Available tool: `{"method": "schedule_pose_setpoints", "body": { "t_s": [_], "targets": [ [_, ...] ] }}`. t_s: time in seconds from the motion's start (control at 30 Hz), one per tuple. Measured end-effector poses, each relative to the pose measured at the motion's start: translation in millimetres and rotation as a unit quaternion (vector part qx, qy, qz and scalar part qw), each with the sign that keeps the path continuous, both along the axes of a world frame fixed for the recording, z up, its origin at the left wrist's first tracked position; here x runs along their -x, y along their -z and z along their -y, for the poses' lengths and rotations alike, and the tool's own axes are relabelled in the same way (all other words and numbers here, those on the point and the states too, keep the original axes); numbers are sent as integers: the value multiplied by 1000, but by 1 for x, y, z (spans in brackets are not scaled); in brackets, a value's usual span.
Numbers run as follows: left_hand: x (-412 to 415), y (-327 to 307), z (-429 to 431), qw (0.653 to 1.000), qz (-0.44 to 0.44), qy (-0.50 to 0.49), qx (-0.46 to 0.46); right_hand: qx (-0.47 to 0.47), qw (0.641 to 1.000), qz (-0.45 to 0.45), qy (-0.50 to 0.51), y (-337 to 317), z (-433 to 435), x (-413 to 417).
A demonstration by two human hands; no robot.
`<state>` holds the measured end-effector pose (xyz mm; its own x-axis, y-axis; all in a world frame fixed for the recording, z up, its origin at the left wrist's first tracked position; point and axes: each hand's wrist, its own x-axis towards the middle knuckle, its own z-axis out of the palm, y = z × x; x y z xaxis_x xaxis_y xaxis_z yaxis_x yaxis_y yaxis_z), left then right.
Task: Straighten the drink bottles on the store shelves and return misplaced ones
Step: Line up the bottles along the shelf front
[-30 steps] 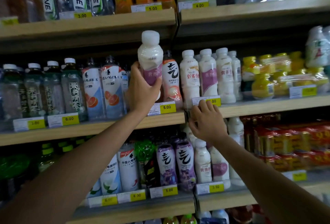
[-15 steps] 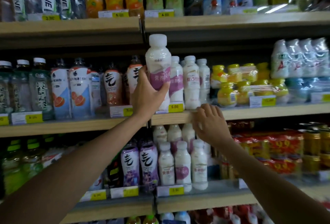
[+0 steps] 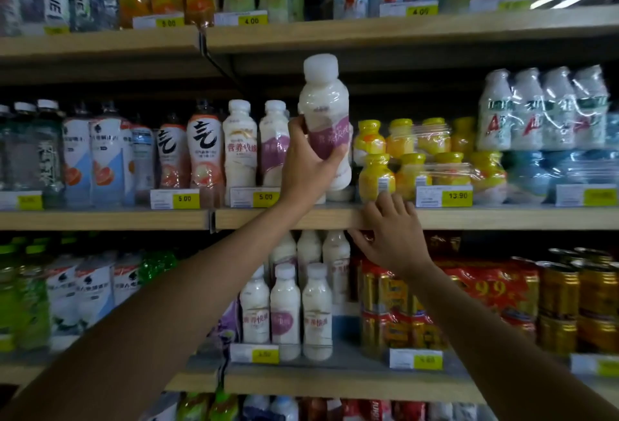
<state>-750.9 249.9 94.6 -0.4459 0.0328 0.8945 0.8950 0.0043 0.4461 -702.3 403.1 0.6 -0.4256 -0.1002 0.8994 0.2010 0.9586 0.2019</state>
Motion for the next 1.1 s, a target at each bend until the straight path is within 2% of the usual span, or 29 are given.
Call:
{"method": "schedule_pose_setpoints", "body": {
  "t_s": [0.17, 0.47, 0.83, 1.1],
  "targets": [
    [6, -9, -24, 999, 8, -1, 36, -8, 1000, 2, -24, -2, -9, 0],
    [22, -15, -43, 996, -36, -57, 52, -4, 999, -14, -41, 0, -11, 0],
    [37, -11, -49, 988, 38, -86, 126, 10, 999, -20, -44, -1, -10, 1],
    [45, -22, -55, 958, 120, -164, 202, 29, 999, -14, -42, -1, -8, 1]
  ]
}}
